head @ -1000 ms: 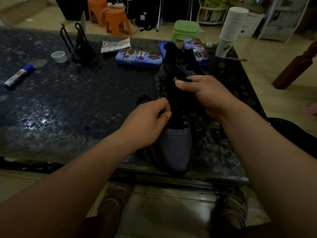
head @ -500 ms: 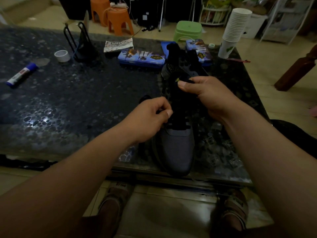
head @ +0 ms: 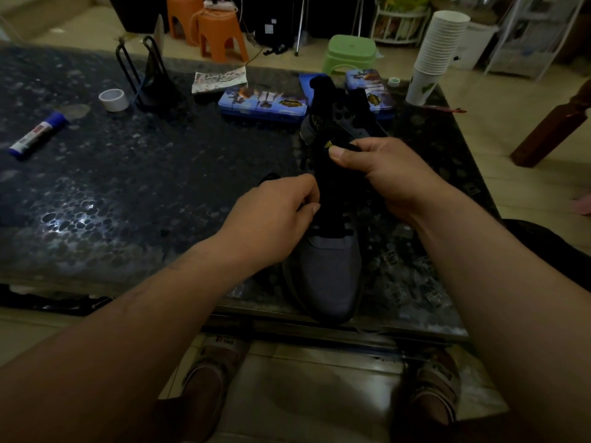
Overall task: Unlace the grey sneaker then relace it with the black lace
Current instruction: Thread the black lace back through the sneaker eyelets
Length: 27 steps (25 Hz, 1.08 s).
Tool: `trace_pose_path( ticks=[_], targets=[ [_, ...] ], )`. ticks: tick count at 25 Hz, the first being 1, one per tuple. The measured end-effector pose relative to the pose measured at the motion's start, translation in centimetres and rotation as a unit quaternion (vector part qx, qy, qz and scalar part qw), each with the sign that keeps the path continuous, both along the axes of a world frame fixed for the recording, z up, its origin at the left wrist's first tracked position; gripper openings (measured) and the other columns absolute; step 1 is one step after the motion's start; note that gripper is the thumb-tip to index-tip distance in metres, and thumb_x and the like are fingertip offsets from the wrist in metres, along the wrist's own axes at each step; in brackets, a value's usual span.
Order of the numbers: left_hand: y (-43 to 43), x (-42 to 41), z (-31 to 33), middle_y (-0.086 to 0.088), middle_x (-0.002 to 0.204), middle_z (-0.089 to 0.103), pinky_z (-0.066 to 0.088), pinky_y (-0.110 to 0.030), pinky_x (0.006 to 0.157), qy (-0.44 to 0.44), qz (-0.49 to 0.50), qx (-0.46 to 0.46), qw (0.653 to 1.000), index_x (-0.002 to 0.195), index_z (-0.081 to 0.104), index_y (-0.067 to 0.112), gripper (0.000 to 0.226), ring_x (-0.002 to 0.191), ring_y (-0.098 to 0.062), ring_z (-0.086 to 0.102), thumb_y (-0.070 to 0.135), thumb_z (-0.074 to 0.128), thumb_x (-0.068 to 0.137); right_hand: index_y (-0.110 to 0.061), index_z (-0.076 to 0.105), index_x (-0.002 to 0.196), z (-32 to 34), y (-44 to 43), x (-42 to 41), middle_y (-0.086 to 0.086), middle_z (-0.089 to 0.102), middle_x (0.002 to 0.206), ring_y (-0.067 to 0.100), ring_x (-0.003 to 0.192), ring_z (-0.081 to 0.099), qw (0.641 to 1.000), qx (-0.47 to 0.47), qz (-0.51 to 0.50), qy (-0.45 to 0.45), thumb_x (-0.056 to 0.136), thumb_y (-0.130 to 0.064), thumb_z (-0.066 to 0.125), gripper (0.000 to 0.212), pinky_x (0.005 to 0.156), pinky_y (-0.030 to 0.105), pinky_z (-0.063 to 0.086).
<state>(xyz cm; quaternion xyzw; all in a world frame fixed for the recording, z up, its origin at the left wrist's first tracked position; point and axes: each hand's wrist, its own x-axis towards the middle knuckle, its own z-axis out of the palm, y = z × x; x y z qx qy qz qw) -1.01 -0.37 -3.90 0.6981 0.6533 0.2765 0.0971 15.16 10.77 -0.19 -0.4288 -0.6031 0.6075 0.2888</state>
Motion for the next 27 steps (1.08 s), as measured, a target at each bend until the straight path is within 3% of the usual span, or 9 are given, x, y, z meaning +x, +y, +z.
trace_pose_path(
  ticks=[7,9,13,19,21,23,27],
  targets=[
    [0.3,0.3,-0.7,0.007,0.077,0.061,0.049,-0.038,0.067,-0.119,0.006,0.008,0.993,0.093,0.06,0.022,0.007,0.073,-0.01,0.057,0.02,0.062,0.1,0.002,0.075,0.106,-0.3,0.4,-0.1,0.015,0.079,0.098,0.024,0.087,0.077,1.0,0.008,-0.004,0.0,0.096,-0.018,0.072,0.023,0.08,0.032,0.063],
    [0.3,0.2,-0.5,0.005,0.078,0.061,0.049,-0.038,0.067,-0.121,-0.007,0.004,0.993,0.094,0.06,0.021,0.007,0.074,-0.011,0.057,0.019,0.061,0.101,0.003,0.075,0.106,-0.4,0.4,-0.1,0.015,0.079,0.097,0.023,0.086,0.076,1.0,0.007,-0.005,-0.001,0.096,-0.018,0.072,0.023,0.08,0.032,0.063],
    [0.4,-0.9,0.0,0.009,0.082,0.059,0.046,-0.035,0.065,-0.042,-0.051,-0.005,0.998,0.095,0.058,0.023,0.007,0.075,-0.009,0.054,0.02,0.06,0.101,0.0,0.076,0.103,-0.3,0.2,-0.2,0.013,0.079,0.094,0.022,0.084,0.076,1.0,0.005,0.0,0.006,0.097,-0.016,0.071,0.018,0.078,0.03,0.063],
    [0.5,0.3,-0.4,0.004,0.077,0.06,0.049,-0.04,0.067,-0.129,-0.01,-0.023,0.991,0.095,0.061,0.02,0.007,0.072,-0.016,0.057,0.019,0.061,0.102,0.002,0.075,0.107,-0.4,0.5,-0.1,0.015,0.079,0.099,0.027,0.092,0.077,1.0,0.012,-0.003,-0.011,0.096,-0.02,0.073,0.025,0.084,0.037,0.062],
    [0.6,0.6,-0.4,0.002,0.075,0.062,0.05,-0.037,0.063,-0.22,0.015,-0.071,0.973,0.094,0.063,0.02,0.01,0.066,-0.018,0.056,0.018,0.06,0.103,0.003,0.075,0.107,-0.4,0.5,-0.1,0.016,0.079,0.099,0.024,0.088,0.076,1.0,0.014,-0.006,-0.016,0.096,-0.02,0.073,0.025,0.082,0.036,0.062],
    [0.5,1.3,-0.2,0.003,0.072,0.064,0.046,-0.024,0.055,-0.323,0.058,-0.11,0.938,0.093,0.067,0.018,0.012,0.058,-0.009,0.054,0.017,0.06,0.104,0.002,0.075,0.106,-0.4,0.5,-0.3,0.016,0.078,0.098,0.023,0.085,0.076,1.0,0.018,-0.004,-0.02,0.096,-0.02,0.073,0.024,0.081,0.035,0.062],
    [0.0,3.5,-0.3,0.008,0.066,0.064,0.039,-0.016,0.045,-0.5,0.174,-0.132,0.838,0.091,0.073,0.015,0.013,0.049,-0.002,0.05,0.019,0.065,0.101,-0.006,0.078,0.096,-0.8,0.2,-0.8,0.008,0.079,0.09,0.019,0.081,0.076,0.998,0.047,-0.011,-0.05,0.095,-0.025,0.074,0.018,0.077,0.035,0.061]
  ],
)
